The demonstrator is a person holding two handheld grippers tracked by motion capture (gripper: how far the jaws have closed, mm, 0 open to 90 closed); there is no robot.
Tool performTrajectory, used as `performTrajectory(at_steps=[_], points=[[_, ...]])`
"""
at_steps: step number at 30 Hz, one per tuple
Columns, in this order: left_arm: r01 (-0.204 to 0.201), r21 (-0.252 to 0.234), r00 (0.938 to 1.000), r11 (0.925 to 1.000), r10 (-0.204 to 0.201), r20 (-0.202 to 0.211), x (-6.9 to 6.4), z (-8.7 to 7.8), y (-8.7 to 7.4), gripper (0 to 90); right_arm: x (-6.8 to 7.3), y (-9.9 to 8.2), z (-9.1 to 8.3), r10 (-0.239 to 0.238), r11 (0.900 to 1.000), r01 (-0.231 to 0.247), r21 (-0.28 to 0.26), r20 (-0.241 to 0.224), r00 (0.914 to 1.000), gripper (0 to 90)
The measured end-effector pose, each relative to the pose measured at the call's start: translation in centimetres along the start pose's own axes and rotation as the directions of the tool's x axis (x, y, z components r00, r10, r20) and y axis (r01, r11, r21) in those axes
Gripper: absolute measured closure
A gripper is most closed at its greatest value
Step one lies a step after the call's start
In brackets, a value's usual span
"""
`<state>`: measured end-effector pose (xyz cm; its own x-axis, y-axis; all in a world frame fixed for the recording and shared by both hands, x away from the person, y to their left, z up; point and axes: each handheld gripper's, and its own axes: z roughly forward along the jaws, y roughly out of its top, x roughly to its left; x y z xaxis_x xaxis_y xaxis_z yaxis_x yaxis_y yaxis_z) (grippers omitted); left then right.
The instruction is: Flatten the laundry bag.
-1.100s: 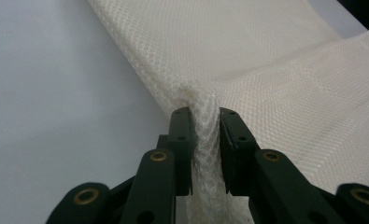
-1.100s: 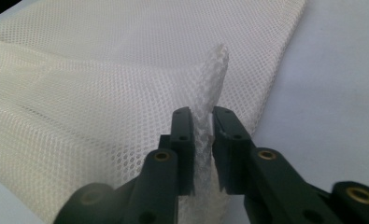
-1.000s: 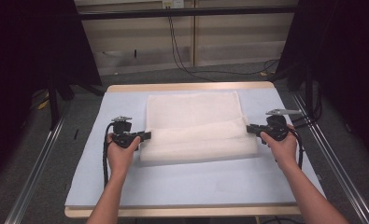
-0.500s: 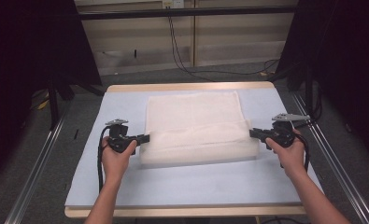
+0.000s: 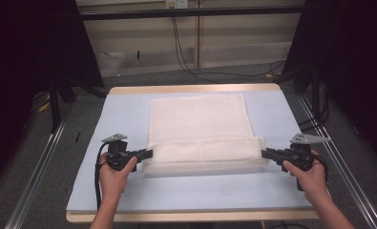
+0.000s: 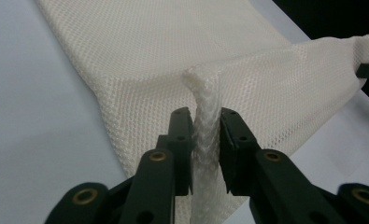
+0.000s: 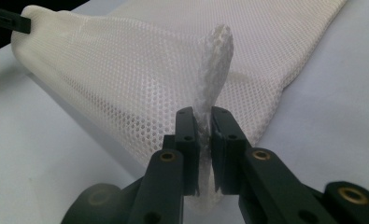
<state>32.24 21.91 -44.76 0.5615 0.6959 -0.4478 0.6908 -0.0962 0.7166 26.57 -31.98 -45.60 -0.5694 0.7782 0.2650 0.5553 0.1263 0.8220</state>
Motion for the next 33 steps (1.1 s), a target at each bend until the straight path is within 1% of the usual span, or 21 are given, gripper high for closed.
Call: performTrajectory(at_steps=[1, 2, 5, 7, 8, 13, 14, 16, 17, 18, 19, 20, 21, 22, 24, 25, 27, 28, 29, 30, 33], points=[[0.000, 0.000, 1.0000, 1.0000, 0.000, 0.000, 0.0, 0.0, 0.0, 74.2, 0.0, 0.0, 0.0, 0.000, 1.0000, 0.000, 0.000, 0.000, 1.0000, 81.7], [0.016, -0.003, 0.9998, 0.9999, -0.016, 0.007, 0.1, -0.2, -0.1, 74.2, 0.0, -0.1, -0.1, 0.002, 1.0000, -0.002, 0.000, -0.005, 1.0000, 81.7], [0.038, -0.026, 0.9991, 0.9989, -0.037, 0.018, 0.5, -0.6, -0.1, 69.0, 0.1, -0.4, -0.2, -0.011, 0.9999, 0.011, 0.006, -0.005, 0.9999, 81.7], [0.047, -0.024, 0.9986, 0.9986, -0.047, 0.023, 0.7, -0.9, 0.0, 66.9, 0.1, -0.4, -0.1, -0.016, 0.9998, 0.016, 0.011, -0.003, 0.9999, 81.8], [0.054, -0.041, 0.9982, 0.9977, -0.052, 0.027, 0.9, -1.3, 0.1, 67.0, 0.0, -0.6, -0.1, -0.014, 0.9998, 0.014, 0.017, -0.006, 0.9999, 81.8], [0.073, -0.050, 0.9972, 0.9961, -0.073, 0.018, 1.2, -1.7, 0.1, 66.1, 0.0, -1.0, 0.0, -0.013, 0.9996, 0.013, 0.026, -0.007, 0.9999, 81.8], [0.091, -0.072, 0.9958, 0.9932, -0.090, 0.015, 1.3, -1.9, 0.2, 67.8, 0.1, -1.0, -0.1, -0.017, 0.9994, 0.017, 0.030, -0.004, 0.9999, 81.8], [0.096, -0.077, 0.9954, 0.9924, -0.095, 0.012, 1.5, -2.1, 0.3, 68.2, 0.1, -1.0, -0.1, -0.015, 0.9994, 0.016, 0.030, -0.005, 0.9999, 81.8], [0.095, -0.073, 0.9953, 0.9928, -0.096, -0.015, 1.4, -2.2, 0.5, 70.5, 0.1, -1.0, -0.1, -0.017, 0.9993, 0.017, 0.032, -0.008, 0.9998, 81.8], [0.089, -0.065, 0.9957, 0.9939, -0.090, -0.020, 1.4, -2.3, 0.6, 73.3, 0.1, -1.1, -0.2, -0.021, 0.9992, 0.021, 0.033, -0.008, 0.9997, 81.8], [0.090, -0.061, 0.9958, 0.9940, -0.091, -0.006, 1.4, -2.1, 0.6, 74.4, 0.2, -1.2, -0.2, -0.027, 0.9991, 0.027, 0.033, -0.008, 0.9996, 81.8], [0.090, -0.061, 0.9958, 0.9940, -0.091, -0.006, 1.4, -2.1, 0.6, 75.6, 0.2, -1.2, -0.2, -0.027, 0.9991, 0.027, 0.033, -0.007, 0.9996, 81.6], [0.093, -0.044, 0.9956, 0.9947, -0.094, -0.005, 1.2, -1.7, 0.6, 75.6, 0.2, -1.2, -0.2, -0.027, 0.9991, 0.027, 0.033, -0.007, 0.9996, 81.6], [0.080, -0.025, 0.9968, 0.9965, -0.080, -0.008, 1.1, -1.5, 0.6, 76.4, 0.2, -1.3, -0.2, -0.029, 0.9990, 0.029, 0.033, -0.006, 0.9996, 80.9], [0.082, -0.007, 0.9967, 0.9966, -0.082, 0.001, 1.1, -0.9, 0.6, 78.0, 0.3, -1.4, -0.4, -0.010, 0.9994, 0.010, 0.033, -0.004, 0.9999, 77.9], [0.090, -0.011, 0.9959, 0.9958, -0.090, -0.002, 1.0, -0.8, 0.6, 80.6, 0.3, -1.4, -0.6, -0.016, 0.9990, 0.017, 0.042, -0.008, 0.9998, 77.8], [0.083, 0.000, 0.9965, 0.9965, -0.083, 0.005, 1.0, -0.7, 0.5, 81.7, 0.5, -1.5, -0.7, -0.024, 0.9988, 0.024, 0.043, -0.002, 0.9997, 77.4], [0.082, 0.004, 0.9967, 0.9967, -0.082, 0.003, 1.0, -0.7, 0.5, 82.1, 0.5, -1.5, -0.9, -0.022, 0.9988, 0.022, 0.043, -0.001, 0.9998, 74.6], [0.081, 0.003, 0.9967, 0.9967, -0.081, 0.001, 0.9, -0.6, 0.4, 82.2, 0.6, -1.5, -1.0, -0.017, 0.9990, 0.017, 0.042, 0.003, 0.9999, 68.6], [0.079, 0.012, 0.9969, 0.9968, -0.079, 0.002, 0.9, -0.6, 0.4, 83.2, 0.5, -1.6, -1.3, -0.011, 0.9985, 0.010, 0.053, 0.012, 0.9999, 59.6], [0.081, 0.016, 0.9967, 0.9966, -0.080, -0.014, 0.9, -0.5, 0.2, 83.8, 0.3, -1.7, -1.6, -0.014, 0.9980, 0.012, 0.062, 0.029, 0.9995, 55.9]])
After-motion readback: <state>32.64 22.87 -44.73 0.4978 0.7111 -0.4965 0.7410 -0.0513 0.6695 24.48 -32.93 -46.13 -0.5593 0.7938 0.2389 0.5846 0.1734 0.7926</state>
